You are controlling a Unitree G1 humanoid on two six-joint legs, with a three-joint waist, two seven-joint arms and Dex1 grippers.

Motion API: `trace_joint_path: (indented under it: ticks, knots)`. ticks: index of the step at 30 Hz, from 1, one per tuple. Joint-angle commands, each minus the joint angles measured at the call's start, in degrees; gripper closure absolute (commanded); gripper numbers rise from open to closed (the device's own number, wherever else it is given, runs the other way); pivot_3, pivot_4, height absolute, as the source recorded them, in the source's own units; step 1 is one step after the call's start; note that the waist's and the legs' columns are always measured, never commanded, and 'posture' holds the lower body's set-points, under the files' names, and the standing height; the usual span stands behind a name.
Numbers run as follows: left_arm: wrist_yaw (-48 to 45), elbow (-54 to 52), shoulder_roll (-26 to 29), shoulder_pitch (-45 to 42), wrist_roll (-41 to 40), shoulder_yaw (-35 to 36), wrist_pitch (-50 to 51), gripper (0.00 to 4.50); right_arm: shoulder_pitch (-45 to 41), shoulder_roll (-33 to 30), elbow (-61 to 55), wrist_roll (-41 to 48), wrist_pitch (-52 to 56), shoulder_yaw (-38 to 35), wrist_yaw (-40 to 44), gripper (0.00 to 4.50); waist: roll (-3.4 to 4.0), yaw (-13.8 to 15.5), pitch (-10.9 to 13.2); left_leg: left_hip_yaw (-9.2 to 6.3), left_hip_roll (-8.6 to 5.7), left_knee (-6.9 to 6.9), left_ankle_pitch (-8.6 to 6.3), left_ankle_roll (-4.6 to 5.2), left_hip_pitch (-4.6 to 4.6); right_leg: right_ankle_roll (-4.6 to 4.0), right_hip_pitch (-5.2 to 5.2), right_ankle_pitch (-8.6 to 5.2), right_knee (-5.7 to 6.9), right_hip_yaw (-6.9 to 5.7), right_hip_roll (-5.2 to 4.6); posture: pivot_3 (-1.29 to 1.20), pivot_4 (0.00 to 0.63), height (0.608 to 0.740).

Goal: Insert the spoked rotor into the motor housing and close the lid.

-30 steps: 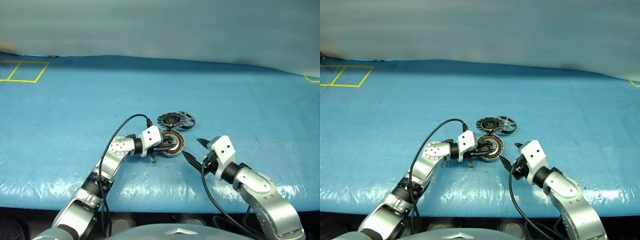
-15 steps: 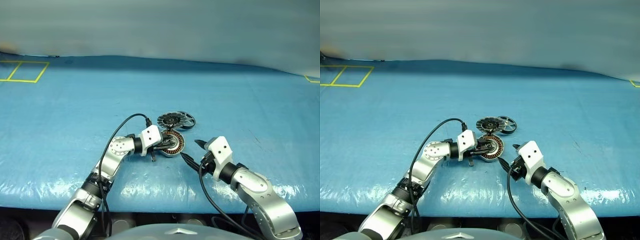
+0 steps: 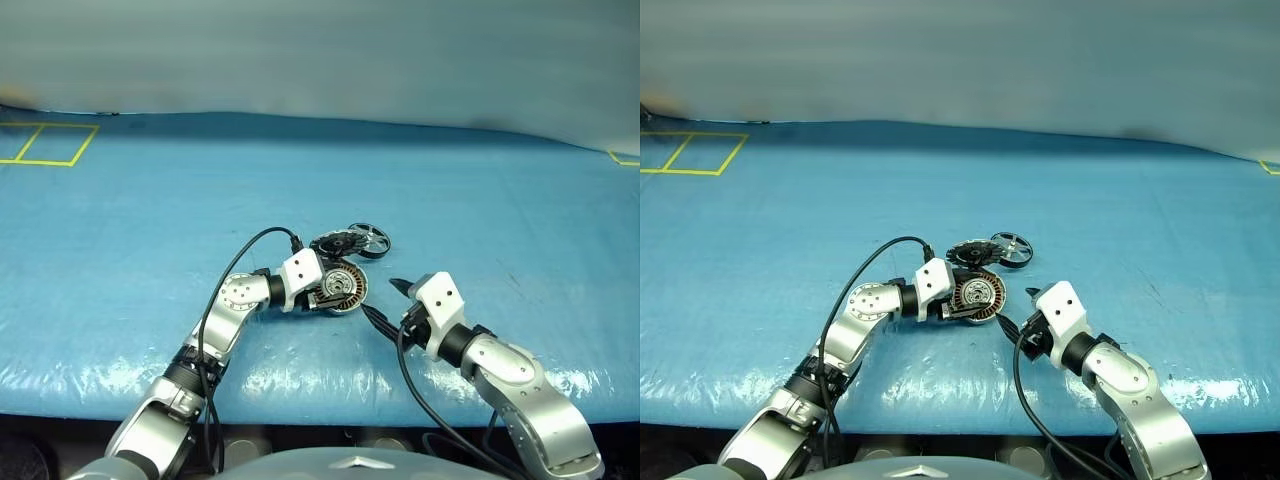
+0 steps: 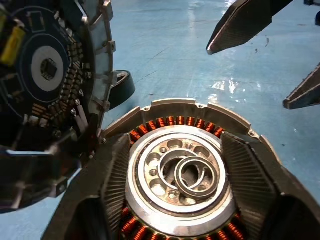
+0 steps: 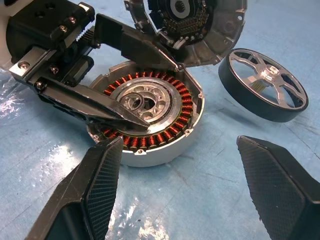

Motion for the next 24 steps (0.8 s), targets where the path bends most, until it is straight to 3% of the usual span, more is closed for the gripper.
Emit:
trace_joint_path:
  ticks: [1, 6, 11, 15, 24]
  knots:
    - [0.1, -2.4, 0.2, 0.2, -1.8, 2.2, -0.5, 1.18, -0.3, 0.1, -1.1, 0.3, -1.3, -0.6, 0.3, 0.66, 0.0, -0.1, 0.0, 0.0, 0.0, 0.0, 0.0, 0.0, 0.0, 0.0, 0.0, 0.0, 0.01, 0.0, 0.0, 0.0, 0.15, 0.74]
    - [-5.8, -10.1, 2.4, 2.6, -9.3, 3.7, 3.8, 1.18, -0.8, 0.4, -2.0, 1.7, -1.3, -1.2, 0.8, 0.66, 0.01, -0.2, 0.0, 0.0, 0.01, -0.03, 0.0, 0.0, -0.02, -0.01, -0.05, -0.01, 0.02, 0.0, 0.01, 0.0, 0.15, 0.74]
    - [-12.5, -20.6, 9.0, 7.8, -16.3, 4.8, 9.8, 1.18, -2.6, 0.5, -3.5, 5.0, -1.0, -1.5, 2.7, 0.66, 0.03, -0.4, 0.0, 0.0, 0.03, -0.06, 0.0, 0.0, -0.02, -0.03, -0.06, -0.02, 0.02, 0.01, 0.0, 0.0, 0.15, 0.74]
    - [-12.3, -24.2, 12.0, 10.6, -17.1, 6.0, 10.5, 1.14, -4.5, 0.1, -3.6, 7.1, -0.7, -0.5, 4.7, 1.53, 0.04, -0.5, 0.0, 0.01, 0.05, -0.03, 0.0, 0.0, 0.02, -0.04, -0.06, -0.02, 0.05, 0.0, 0.01, 0.0, 0.15, 0.74]
    - [-6.7, -23.8, 13.2, 14.7, -15.5, 8.9, 11.1, 1.14, -16.6, -1.8, 5.4, 1.6, -1.3, 9.6, 9.6, 4.48, 0.02, -0.7, 0.0, 0.02, 0.05, -0.05, 0.0, 0.0, 0.01, -0.04, -0.06, -0.02, 0.03, 0.0, 0.02, 0.0, 0.15, 0.74]
